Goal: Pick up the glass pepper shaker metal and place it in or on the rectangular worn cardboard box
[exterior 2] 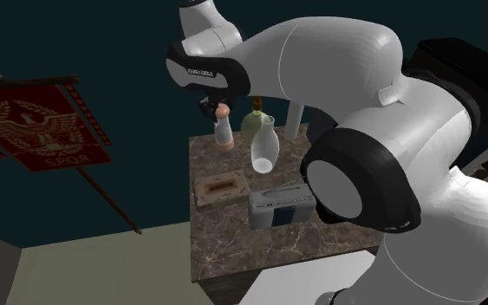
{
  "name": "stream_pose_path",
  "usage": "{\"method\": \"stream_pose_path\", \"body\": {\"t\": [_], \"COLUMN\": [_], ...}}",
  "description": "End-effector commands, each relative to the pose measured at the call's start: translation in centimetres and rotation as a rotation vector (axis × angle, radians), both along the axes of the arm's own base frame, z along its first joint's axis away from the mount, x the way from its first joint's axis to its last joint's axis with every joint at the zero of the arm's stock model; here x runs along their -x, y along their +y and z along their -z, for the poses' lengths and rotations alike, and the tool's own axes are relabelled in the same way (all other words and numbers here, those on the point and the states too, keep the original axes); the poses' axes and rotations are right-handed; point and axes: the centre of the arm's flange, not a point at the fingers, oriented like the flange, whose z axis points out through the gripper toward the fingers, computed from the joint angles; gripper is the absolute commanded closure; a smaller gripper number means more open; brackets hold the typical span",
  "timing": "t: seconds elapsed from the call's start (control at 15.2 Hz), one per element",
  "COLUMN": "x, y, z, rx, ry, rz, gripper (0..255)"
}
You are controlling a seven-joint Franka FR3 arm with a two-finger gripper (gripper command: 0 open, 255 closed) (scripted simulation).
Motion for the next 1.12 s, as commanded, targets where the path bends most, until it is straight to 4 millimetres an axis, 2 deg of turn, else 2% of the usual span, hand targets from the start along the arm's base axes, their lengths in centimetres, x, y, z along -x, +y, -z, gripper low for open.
{"method": "stream_pose_path", "body": {"t": [0.0,0.92,1.06], "x": [0.1,0.1,1.7], "y": [-0.1,-0.1,1.8], "z": [-1.1,-8.1,-9.0], "rx": [0.0,0.0,0.0], "ry": [0.0,0.0,0.0], "rz": [0.0,0.0,0.0], "gripper": [255,255,255]}}
